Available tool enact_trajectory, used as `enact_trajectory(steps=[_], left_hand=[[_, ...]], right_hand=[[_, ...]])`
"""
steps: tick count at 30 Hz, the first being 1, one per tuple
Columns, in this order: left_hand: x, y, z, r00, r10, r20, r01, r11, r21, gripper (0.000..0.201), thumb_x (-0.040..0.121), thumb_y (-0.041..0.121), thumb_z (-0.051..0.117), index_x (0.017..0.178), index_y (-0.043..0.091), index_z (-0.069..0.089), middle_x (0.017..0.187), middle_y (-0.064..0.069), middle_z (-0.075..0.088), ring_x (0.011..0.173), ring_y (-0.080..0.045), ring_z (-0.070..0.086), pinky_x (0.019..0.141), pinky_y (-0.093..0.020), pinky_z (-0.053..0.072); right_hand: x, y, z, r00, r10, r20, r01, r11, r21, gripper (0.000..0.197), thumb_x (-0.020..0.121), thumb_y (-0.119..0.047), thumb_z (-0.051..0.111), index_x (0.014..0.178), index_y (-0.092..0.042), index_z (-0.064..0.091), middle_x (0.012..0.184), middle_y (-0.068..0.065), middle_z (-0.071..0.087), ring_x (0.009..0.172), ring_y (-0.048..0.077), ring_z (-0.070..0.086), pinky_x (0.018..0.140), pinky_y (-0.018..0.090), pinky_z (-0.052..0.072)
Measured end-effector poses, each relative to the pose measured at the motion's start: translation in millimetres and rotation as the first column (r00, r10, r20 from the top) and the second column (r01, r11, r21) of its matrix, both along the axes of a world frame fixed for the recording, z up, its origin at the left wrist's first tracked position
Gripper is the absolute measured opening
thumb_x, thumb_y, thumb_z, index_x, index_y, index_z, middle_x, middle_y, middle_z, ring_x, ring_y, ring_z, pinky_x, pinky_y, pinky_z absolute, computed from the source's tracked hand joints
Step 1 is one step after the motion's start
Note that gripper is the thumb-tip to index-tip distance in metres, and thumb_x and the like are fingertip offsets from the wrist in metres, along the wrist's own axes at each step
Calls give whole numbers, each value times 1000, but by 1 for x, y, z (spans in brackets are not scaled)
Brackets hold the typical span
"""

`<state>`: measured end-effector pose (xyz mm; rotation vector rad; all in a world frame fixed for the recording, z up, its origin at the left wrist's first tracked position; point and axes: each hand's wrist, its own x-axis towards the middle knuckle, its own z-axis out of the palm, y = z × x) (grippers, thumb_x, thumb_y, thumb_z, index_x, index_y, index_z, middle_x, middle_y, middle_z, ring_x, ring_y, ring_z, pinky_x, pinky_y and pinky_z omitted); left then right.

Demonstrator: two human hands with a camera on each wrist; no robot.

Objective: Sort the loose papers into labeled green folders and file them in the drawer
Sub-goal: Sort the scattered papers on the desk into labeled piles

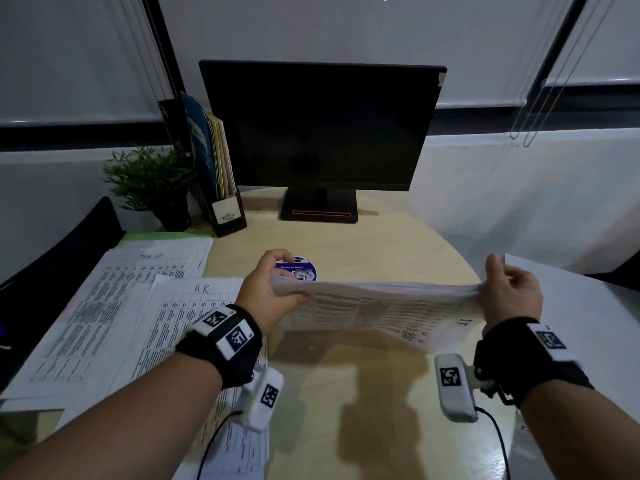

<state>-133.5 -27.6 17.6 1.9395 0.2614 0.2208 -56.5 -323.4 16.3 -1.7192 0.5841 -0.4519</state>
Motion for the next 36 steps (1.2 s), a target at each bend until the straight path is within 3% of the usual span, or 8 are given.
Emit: enact_trajectory(steps=[2, 5, 9, 13, 17, 20, 26, 36], left_hand=[[1, -3, 8, 998, -25, 58, 22, 998, 54, 50, 73, 2, 77, 93, 37, 48, 88, 1, 62, 82, -10, 62, 67, -18, 50], [6, -16, 28, 986, -127, 108, 105, 976, 189, 42, 75, 9, 76, 89, 37, 47, 90, 3, 60, 82, -10, 61, 69, -24, 54], [7, -39, 52, 945, -309, 106, 258, 906, 336, 37, 79, 12, 72, 94, 34, 47, 87, 8, 59, 82, -10, 61, 73, -34, 57], [4, -37, 63, 940, -298, 168, 240, 924, 297, 48, 78, 14, 74, 102, 41, 42, 88, 8, 62, 84, -7, 62, 71, -28, 57], [4, -1, 68, 984, -168, 63, 151, 965, 215, 31, 74, 19, 79, 92, 36, 60, 90, 10, 66, 85, -8, 64, 70, -29, 56], [7, 20, 67, 992, -32, 124, 22, 997, 76, 23, 71, 8, 79, 83, 23, 66, 88, 3, 69, 82, -9, 66, 70, -27, 57], [6, -6, 67, 990, -56, 130, 107, 897, -429, 30, 81, 33, 62, 108, 20, 62, 106, 1, 71, 105, -14, 65, 97, -42, 48], [-10, -46, 71, 926, 92, 365, 48, 933, -357, 42, 69, 38, 78, 106, 22, 63, 95, 13, 72, 93, -4, 68, 74, -22, 57]], right_hand=[[-10, 6, 12, 991, 19, 136, 29, 940, -341, 71, 64, -67, 60, 115, -19, 54, 113, 5, 56, 113, 28, 52, 97, 42, 37], [-34, 38, 34, 889, 452, 77, -147, 440, -886, 80, 57, -62, 69, 123, -23, 48, 128, 2, 50, 123, 23, 41, 103, 49, 24], [-45, 79, 45, 708, 611, -353, -474, 41, -879, 42, 83, -38, 63, 123, -30, 52, 123, -7, 59, 122, 20, 51, 105, 46, 28], [-49, 73, 57, 720, 653, -233, -501, 258, -826, 7, 93, -22, 53, 91, -28, 56, 76, -9, 56, 72, 23, 53, 58, 24, 34], [-50, 42, 70, 700, 710, 68, -523, 576, -629, 19, 83, -11, 69, 75, -24, 58, 64, -3, 62, 65, 26, 59, 59, 30, 48], [-49, 27, 77, 693, 699, 174, -643, 709, -288, 28, 83, 0, 65, 86, -28, 64, 67, -20, 69, 63, -2, 64, 57, 16, 52], [-52, 36, 70, 725, 600, 338, -650, 758, 49, 24, 87, 7, 56, 103, -9, 62, 80, -14, 73, 75, 3, 69, 61, 16, 54], [-62, 54, 67, 775, 401, 487, -495, 866, 74, 21, 87, -5, 63, 102, -19, 61, 85, -21, 71, 81, -1, 66, 64, 14, 54]])
